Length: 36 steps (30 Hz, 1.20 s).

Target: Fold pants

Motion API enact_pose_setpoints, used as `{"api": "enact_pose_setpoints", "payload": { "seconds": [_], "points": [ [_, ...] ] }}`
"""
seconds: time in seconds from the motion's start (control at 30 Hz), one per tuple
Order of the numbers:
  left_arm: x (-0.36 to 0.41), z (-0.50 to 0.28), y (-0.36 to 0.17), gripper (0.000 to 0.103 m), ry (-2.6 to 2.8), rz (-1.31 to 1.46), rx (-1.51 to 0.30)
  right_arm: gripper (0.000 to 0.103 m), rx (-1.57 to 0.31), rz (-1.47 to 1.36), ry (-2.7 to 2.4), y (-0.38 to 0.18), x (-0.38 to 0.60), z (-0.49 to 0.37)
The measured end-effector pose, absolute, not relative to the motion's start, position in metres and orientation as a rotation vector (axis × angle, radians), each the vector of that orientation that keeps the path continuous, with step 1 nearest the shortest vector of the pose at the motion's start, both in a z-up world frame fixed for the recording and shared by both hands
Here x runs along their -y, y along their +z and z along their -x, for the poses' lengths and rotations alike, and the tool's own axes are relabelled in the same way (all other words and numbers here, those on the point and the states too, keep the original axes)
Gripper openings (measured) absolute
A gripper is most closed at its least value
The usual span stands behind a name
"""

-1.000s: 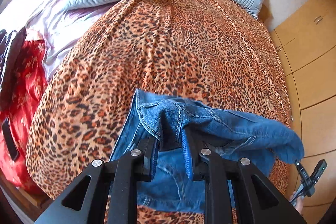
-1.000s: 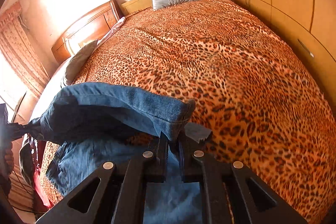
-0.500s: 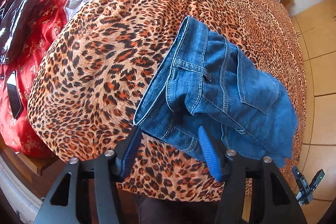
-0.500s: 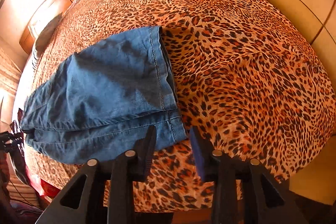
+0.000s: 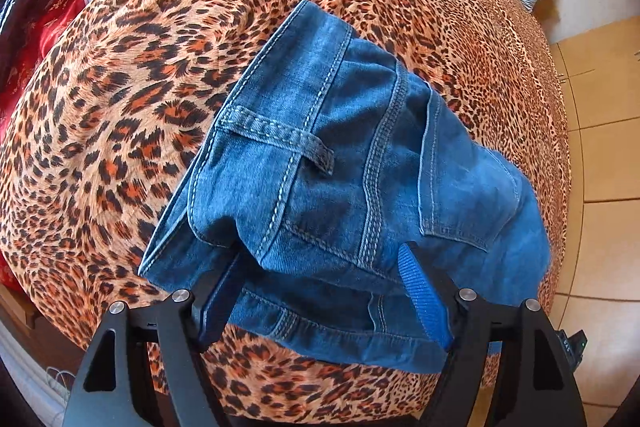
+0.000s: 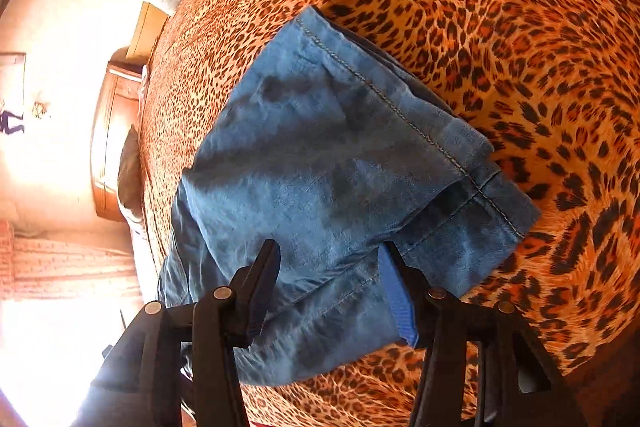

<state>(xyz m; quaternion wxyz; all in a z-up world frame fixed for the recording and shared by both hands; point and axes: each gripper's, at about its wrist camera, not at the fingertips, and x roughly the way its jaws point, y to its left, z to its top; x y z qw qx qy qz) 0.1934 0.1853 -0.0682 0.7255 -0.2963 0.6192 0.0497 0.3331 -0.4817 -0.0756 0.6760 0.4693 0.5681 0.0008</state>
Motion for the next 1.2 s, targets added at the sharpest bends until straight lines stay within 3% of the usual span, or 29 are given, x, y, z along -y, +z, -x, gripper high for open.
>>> {"api": "enact_pose_setpoints", "payload": {
  "seconds": [0.1,0.13,0.17,0.2,0.23,0.3,0.4,0.47,0.7,0.83,0.9,1.0,1.13,1.2],
  "points": [
    [-0.188,-0.209,-0.079,0.072,0.156,0.65,-1.374,0.053,-1.271,-1.126,-0.06,-0.088,0.486,-0.336],
    [-0.189,-0.213,-0.086,0.064,0.168,0.64,-1.379,0.048,-1.266,-1.137,-0.064,-0.09,0.486,-0.338],
    [-0.189,-0.217,-0.089,0.043,0.173,0.623,-1.39,0.035,-1.26,-1.123,-0.068,-0.089,0.486,-0.341],
    [-0.187,-0.224,-0.088,0.026,0.163,0.613,-1.405,0.01,-1.254,-1.111,-0.055,-0.087,0.485,-0.348],
    [-0.188,-0.229,-0.08,0.019,0.133,0.638,-1.399,0.003,-1.234,-1.121,-0.022,-0.08,0.485,-0.355],
    [-0.194,-0.229,-0.05,0.015,0.094,0.681,-1.342,0.003,-1.14,-1.162,0.076,-0.048,0.488,-0.366],
    [-0.201,-0.211,-0.002,0.016,0.053,0.657,-1.25,0.002,-1.029,-1.117,0.201,0.009,0.496,-0.364],
    [-0.205,-0.19,-0.001,0.017,0.051,0.655,-1.256,0.003,-1.033,-1.11,0.211,0.017,0.5,-0.348],
    [-0.219,-0.141,-0.106,0.017,0.166,0.755,-1.508,0.006,-1.285,-1.169,0.031,-0.075,0.514,-0.286],
    [-0.221,-0.14,-0.098,0.02,0.156,0.763,-1.482,0.008,-1.315,-1.114,0.024,-0.08,0.512,-0.284],
    [-0.22,-0.138,-0.086,0.035,0.135,0.678,-1.495,0.015,-1.327,-1.074,0.037,-0.073,0.514,-0.285],
    [-0.22,-0.129,-0.059,0.042,0.047,0.603,-1.464,0.031,-1.333,-1.049,0.021,-0.057,0.529,-0.274],
    [-0.234,-0.128,-0.023,0.054,-0.018,0.548,-1.387,0.032,-1.267,-0.921,-0.025,-0.021,0.556,-0.278],
    [-0.244,-0.151,-0.014,0.068,0.022,0.51,-1.35,0.042,-1.234,-0.854,-0.015,-0.008,0.562,-0.301]
  ]
}}
